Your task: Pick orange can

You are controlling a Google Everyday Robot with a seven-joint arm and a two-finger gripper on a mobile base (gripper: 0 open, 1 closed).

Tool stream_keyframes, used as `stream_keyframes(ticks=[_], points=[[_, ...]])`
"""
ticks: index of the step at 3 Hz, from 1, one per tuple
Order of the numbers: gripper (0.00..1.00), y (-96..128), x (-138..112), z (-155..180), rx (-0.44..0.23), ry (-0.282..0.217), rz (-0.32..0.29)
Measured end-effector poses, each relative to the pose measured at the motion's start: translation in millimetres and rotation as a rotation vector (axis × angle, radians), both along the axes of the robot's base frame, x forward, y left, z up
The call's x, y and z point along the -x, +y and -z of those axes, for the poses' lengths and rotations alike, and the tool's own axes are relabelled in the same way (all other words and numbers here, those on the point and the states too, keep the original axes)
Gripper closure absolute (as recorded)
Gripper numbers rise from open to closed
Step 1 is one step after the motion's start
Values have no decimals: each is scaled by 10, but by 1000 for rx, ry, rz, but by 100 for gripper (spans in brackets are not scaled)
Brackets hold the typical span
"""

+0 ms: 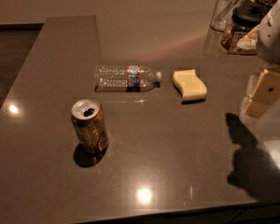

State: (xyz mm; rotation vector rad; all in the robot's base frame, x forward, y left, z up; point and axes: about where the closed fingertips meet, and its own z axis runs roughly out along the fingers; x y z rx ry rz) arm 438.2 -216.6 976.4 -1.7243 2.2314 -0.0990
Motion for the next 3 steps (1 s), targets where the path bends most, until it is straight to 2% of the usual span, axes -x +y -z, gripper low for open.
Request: stream_keyframes(ticks=[1, 2, 3], points=[[0, 0, 0, 0, 0, 0, 0], [0, 191, -14, 40, -25, -2, -35], [0, 537, -25, 117, -80, 2, -99]])
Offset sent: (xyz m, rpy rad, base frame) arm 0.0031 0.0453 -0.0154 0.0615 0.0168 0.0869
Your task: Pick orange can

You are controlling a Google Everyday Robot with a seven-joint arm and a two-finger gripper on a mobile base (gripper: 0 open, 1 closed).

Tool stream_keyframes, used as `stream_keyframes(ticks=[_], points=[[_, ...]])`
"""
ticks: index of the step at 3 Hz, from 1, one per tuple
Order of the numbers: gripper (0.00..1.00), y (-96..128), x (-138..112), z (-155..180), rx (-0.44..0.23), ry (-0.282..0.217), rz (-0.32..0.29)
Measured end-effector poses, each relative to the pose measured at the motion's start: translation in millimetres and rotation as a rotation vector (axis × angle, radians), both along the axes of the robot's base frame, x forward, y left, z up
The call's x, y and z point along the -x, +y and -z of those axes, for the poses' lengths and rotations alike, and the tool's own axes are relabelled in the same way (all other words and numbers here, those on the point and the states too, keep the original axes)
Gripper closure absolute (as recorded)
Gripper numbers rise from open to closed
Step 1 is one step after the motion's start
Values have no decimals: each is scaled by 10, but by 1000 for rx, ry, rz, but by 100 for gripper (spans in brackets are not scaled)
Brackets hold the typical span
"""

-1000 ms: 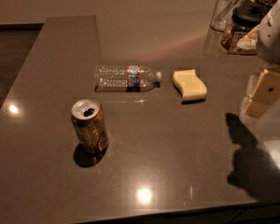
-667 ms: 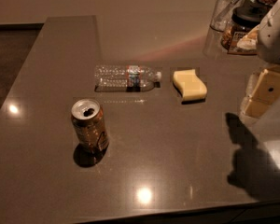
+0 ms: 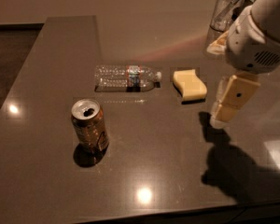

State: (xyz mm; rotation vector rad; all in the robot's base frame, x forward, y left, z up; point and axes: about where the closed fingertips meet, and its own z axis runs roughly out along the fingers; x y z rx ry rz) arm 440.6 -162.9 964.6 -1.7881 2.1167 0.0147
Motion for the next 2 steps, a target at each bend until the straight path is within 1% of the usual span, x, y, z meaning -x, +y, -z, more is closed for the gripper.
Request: stream_keyframes(ticks=[1, 2], points=[[0, 438, 24, 157, -82, 26, -83], [0, 1132, 107, 393, -215, 82, -217]])
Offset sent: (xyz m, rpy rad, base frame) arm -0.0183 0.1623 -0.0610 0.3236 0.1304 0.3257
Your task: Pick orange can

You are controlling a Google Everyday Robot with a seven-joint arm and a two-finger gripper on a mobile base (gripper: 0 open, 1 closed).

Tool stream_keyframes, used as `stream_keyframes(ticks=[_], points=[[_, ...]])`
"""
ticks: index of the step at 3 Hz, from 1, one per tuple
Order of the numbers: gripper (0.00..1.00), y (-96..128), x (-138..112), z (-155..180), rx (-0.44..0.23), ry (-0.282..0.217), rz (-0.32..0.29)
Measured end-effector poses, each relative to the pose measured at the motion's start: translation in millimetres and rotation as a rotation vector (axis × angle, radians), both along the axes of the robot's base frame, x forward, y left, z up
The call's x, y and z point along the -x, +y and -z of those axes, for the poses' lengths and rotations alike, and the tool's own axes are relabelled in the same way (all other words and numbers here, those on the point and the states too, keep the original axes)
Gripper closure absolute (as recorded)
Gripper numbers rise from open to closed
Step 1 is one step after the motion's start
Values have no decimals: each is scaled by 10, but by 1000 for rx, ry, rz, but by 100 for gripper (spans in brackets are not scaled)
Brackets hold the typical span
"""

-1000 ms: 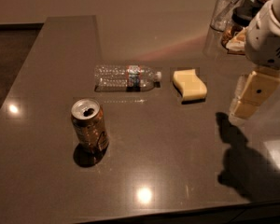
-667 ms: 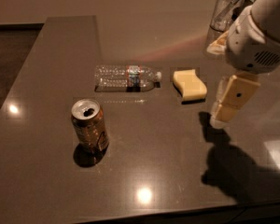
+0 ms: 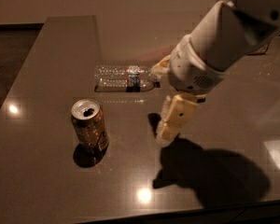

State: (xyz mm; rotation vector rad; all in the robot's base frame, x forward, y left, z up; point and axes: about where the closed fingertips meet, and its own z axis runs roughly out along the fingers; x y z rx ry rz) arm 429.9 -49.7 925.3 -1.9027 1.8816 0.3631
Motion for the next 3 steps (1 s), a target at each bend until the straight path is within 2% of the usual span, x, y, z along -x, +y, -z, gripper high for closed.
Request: stream_keyframes(ticks=[2, 3], points=[[0, 814, 108, 169, -143, 85, -138], [0, 1133, 184, 174, -190, 123, -187]])
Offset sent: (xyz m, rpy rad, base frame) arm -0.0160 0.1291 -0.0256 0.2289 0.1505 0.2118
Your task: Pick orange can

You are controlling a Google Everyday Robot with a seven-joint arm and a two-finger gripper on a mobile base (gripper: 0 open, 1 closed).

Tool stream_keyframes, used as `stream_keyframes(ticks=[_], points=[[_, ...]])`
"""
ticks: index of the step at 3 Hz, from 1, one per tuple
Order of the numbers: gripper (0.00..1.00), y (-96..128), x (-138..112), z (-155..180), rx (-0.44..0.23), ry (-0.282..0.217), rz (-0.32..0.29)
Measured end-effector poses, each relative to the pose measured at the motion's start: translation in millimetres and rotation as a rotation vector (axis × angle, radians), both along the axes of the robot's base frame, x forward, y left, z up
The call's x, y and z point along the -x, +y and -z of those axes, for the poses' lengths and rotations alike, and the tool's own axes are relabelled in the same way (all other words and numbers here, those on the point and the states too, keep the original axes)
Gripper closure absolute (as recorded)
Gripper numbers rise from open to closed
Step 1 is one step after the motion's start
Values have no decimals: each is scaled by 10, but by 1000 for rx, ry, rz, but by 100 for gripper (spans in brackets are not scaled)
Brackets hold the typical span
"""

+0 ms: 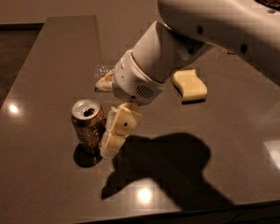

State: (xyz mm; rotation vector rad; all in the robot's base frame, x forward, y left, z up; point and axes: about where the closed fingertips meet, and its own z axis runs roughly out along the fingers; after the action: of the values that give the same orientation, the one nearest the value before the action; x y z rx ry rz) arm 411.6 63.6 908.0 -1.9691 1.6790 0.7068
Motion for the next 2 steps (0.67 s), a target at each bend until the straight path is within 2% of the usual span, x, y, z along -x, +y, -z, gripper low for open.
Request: stream_keyframes(ticks=[1, 2], points=[[0, 239, 62, 4, -25, 22, -38], [23, 413, 122, -13, -40, 42, -67]])
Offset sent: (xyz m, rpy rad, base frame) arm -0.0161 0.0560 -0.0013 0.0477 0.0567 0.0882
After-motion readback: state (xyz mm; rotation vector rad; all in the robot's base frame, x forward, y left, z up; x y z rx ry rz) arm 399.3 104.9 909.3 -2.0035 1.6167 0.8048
